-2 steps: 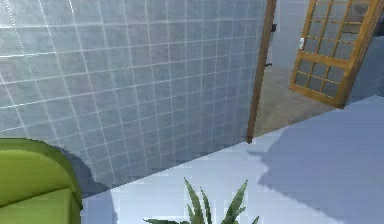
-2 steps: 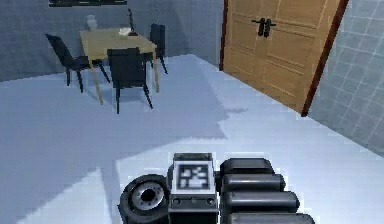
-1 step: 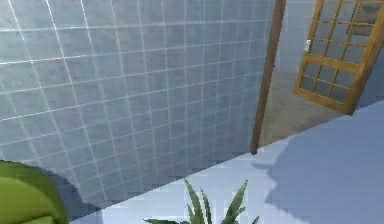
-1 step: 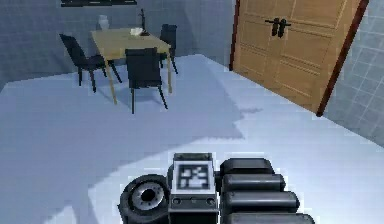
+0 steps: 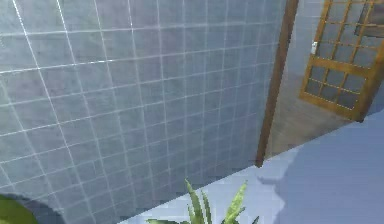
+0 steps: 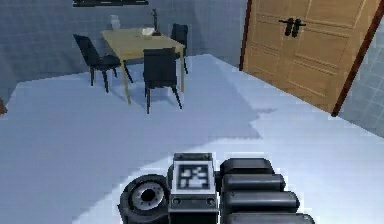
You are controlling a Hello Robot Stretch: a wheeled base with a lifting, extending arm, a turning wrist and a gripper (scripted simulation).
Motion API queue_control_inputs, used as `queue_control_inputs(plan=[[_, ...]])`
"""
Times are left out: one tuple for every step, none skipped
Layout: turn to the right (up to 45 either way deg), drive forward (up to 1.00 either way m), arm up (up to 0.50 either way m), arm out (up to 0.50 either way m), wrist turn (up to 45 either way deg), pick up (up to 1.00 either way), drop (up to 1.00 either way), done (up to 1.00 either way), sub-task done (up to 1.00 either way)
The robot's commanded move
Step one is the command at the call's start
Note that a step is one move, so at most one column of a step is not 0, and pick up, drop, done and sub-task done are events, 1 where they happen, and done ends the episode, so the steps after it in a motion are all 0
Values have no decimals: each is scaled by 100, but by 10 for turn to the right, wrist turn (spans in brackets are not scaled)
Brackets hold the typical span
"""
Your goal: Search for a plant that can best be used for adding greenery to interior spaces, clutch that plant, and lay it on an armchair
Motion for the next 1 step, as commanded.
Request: queue_control_inputs(plan=[[-270,0,0,0,0,0,0,0,0]])
